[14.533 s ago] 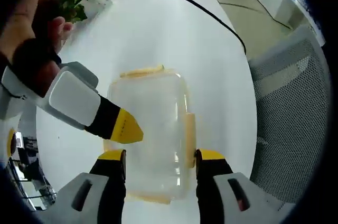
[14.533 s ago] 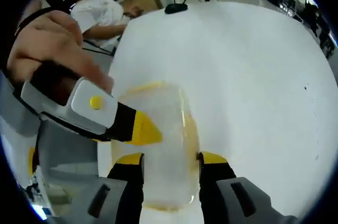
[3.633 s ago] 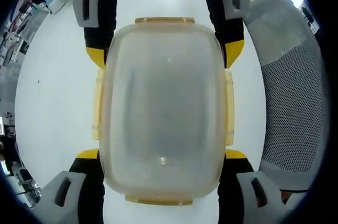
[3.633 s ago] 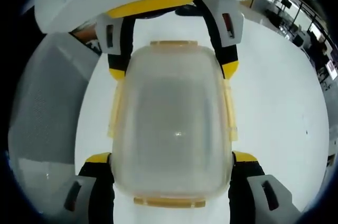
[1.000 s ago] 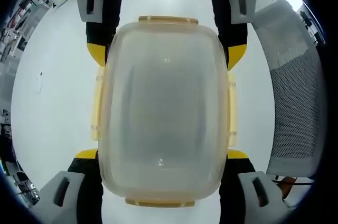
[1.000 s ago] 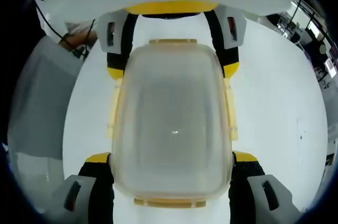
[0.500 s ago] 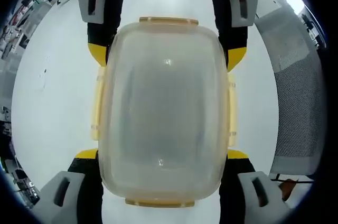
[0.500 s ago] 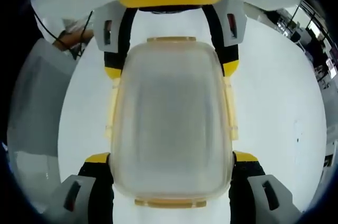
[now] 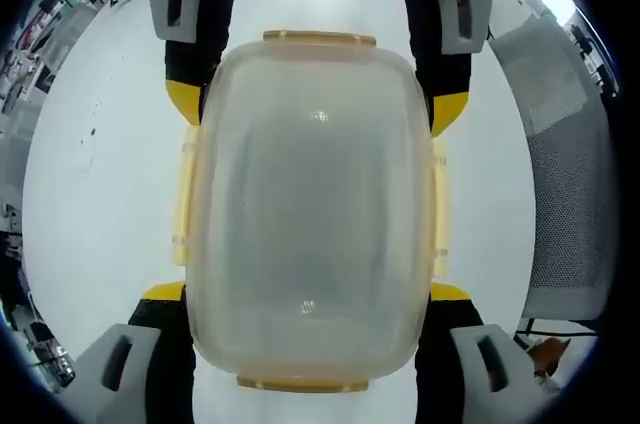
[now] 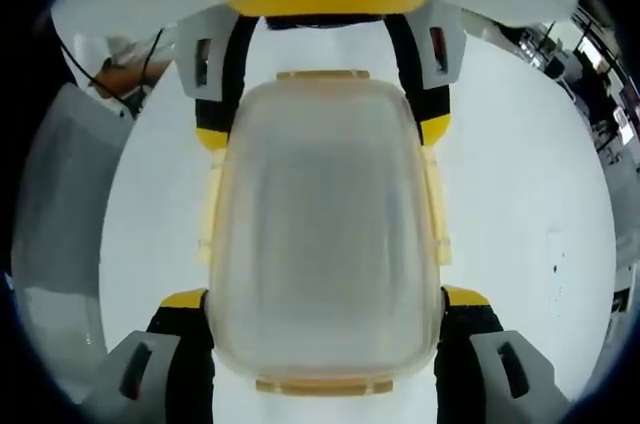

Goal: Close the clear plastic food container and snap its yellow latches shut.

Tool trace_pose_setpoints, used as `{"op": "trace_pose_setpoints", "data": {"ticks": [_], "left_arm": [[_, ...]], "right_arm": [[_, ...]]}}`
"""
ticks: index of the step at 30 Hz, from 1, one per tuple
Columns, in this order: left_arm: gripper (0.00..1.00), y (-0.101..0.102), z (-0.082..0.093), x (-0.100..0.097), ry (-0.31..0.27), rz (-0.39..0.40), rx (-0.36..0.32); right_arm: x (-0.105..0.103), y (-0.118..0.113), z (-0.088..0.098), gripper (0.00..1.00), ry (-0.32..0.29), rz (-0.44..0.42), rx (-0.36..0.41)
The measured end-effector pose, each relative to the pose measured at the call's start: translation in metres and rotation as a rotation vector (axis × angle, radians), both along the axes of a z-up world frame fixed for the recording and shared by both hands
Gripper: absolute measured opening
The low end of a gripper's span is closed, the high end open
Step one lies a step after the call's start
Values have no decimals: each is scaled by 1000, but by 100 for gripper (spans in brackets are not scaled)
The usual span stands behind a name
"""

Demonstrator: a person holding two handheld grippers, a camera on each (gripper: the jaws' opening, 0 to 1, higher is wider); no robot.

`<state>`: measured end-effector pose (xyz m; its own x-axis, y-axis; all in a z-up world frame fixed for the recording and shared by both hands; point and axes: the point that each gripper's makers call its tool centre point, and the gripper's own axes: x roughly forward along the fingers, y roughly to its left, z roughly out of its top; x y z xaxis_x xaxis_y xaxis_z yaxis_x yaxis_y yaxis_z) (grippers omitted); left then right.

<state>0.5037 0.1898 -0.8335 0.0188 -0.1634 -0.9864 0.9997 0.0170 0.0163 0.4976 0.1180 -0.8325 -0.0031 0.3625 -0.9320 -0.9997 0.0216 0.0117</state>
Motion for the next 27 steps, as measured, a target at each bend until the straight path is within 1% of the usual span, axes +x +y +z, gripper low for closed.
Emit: {"op": "trace_pose_setpoints", "data": {"ticks": [6, 10, 11, 12, 13, 14, 15, 19, 27], "left_arm": [[94, 0, -1, 12, 0, 24, -15], [94, 1, -1, 18, 1, 20, -15], [93, 2, -1, 20, 1, 21, -14], [93, 0, 0, 24, 1, 65, -38], [94, 1, 0, 27, 0, 31, -36], [93, 1, 0, 26, 2, 34, -37], [93, 0, 0, 26, 3, 32, -37], [93, 1, -2, 27, 4, 24, -7], [94, 1, -1, 26, 2, 24, -16]], "right_arm": [[15, 2, 0, 95, -15, 0, 4], [20, 3, 0, 95, -17, -6, 9], [23, 4, -2, 96, -34, -5, 14], [36, 3, -5, 97, -148, 54, 4], [24, 5, -4, 97, -52, -58, 20], [28, 2, -3, 97, -78, 12, -9], [26, 3, -5, 97, -74, 7, -2], [32, 2, -4, 97, -74, 4, 17], [31, 3, -4, 97, -77, 2, 12]]}}
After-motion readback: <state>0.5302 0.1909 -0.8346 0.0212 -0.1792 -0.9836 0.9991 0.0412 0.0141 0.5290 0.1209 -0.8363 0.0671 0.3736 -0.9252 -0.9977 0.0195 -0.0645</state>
